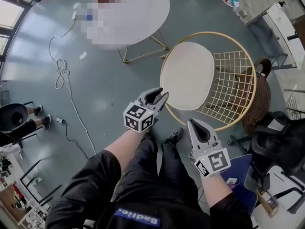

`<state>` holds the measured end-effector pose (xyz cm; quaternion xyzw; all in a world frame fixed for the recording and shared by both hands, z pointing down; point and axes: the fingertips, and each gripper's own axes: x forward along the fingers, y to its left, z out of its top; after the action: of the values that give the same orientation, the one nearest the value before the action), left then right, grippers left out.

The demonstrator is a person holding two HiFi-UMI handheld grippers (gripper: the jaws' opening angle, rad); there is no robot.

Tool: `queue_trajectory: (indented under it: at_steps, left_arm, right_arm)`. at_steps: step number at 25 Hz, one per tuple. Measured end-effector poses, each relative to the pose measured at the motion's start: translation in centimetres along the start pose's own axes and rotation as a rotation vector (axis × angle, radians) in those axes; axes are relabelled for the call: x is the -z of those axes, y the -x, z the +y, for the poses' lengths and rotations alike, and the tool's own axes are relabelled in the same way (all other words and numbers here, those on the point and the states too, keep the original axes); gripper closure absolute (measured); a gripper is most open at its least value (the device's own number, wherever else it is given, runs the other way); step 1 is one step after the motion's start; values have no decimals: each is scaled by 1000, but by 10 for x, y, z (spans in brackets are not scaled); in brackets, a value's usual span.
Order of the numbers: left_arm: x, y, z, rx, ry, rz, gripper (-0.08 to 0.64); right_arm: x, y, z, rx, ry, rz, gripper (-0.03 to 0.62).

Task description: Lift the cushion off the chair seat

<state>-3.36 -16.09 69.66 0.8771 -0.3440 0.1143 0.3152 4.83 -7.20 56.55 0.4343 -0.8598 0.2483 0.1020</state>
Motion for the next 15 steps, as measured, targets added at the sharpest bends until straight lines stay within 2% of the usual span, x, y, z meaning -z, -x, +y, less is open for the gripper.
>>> queue_trajectory:
  at_steps: [6, 12, 15]
  left_arm:
    - [43, -34, 46, -40, 50, 52, 400]
    - [84, -59, 88, -76, 177, 65, 357]
    - [99, -71, 104, -86, 205, 70, 339]
  right_arm:
    - [26, -11, -5, -11, -15, 21, 563]
    - [43, -19, -5, -29, -33, 19, 563]
    - [54, -20, -4, -38, -21, 32, 563]
